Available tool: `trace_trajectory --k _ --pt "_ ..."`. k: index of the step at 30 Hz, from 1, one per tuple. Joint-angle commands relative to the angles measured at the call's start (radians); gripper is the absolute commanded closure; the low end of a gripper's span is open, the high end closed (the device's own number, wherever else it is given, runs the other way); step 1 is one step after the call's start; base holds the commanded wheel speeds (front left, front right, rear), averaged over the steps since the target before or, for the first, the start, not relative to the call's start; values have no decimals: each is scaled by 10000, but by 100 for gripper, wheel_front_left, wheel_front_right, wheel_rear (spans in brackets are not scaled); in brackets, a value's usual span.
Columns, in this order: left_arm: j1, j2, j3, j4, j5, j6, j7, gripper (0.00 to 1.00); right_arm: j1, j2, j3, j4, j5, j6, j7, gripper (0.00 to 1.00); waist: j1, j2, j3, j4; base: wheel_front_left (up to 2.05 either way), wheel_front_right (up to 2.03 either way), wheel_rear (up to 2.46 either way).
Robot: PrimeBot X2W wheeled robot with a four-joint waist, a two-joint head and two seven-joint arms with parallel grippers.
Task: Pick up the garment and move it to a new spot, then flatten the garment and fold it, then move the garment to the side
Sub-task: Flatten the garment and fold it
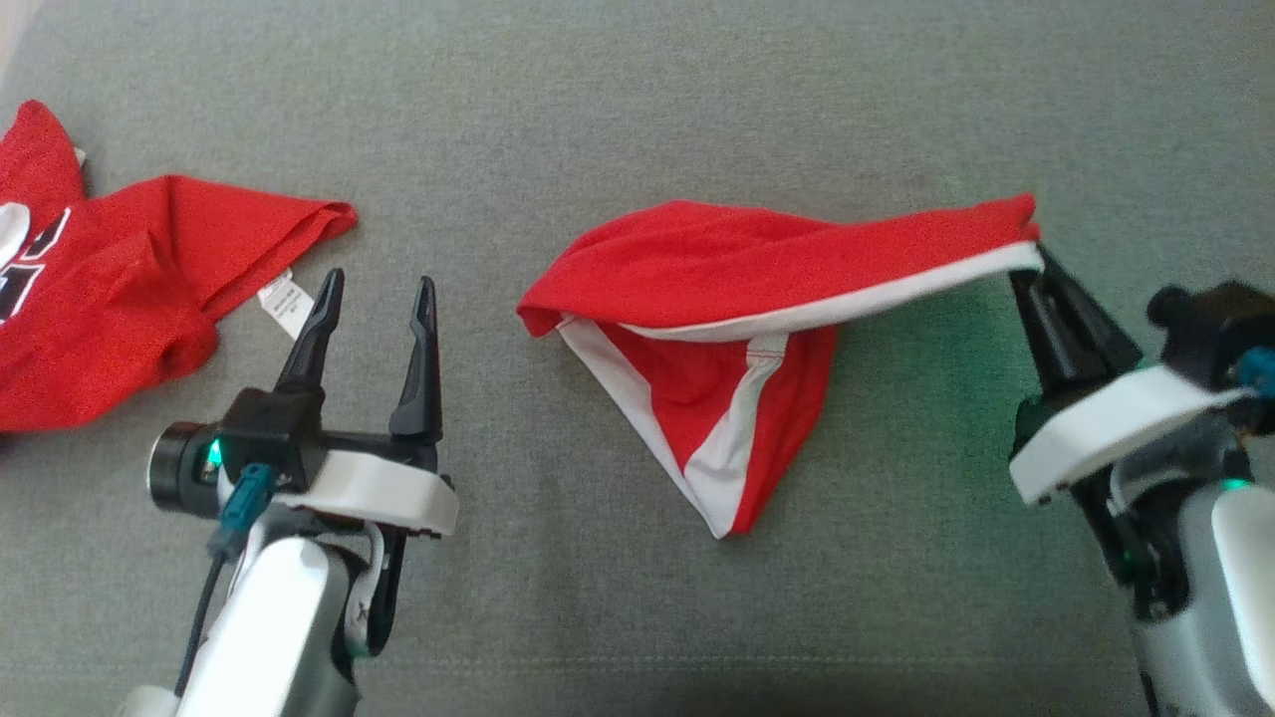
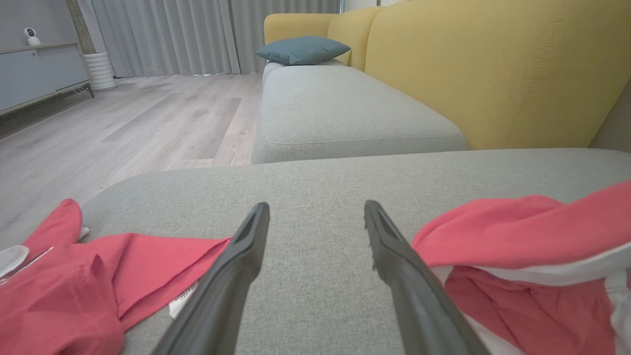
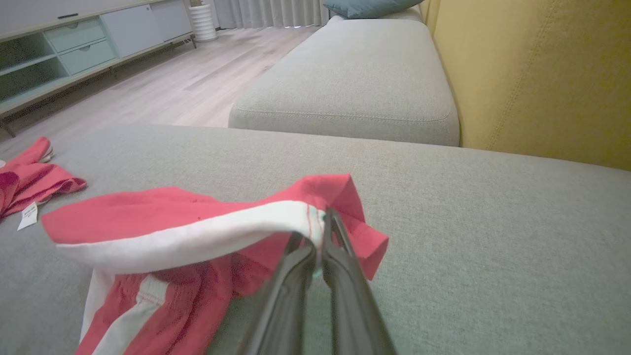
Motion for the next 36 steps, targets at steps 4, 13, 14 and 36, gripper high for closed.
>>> trace_trajectory --k 4,13,14,36 --pt "-489 0 335 -205 155 -84 -118 0 -1014 179 -190 178 173 65 72 100 0 -1 262 185 0 0 0" --pt "-868 -298 216 -104 320 -322 -118 0 -2749 348 -846 2218 409 65 40 100 0 -1 824 566 0 0 0" --pt "-905 -330 209 -86 335 -346 -118 0 -2931 340 -911 2491 446 65 -11 100 0 -1 884 599 0 0 0" --pt "-1199 -669 415 245 660 -669 -118 0 -4144 -325 57 5460 501 65 -3566 0 0 -1 1084 431 0 0 0"
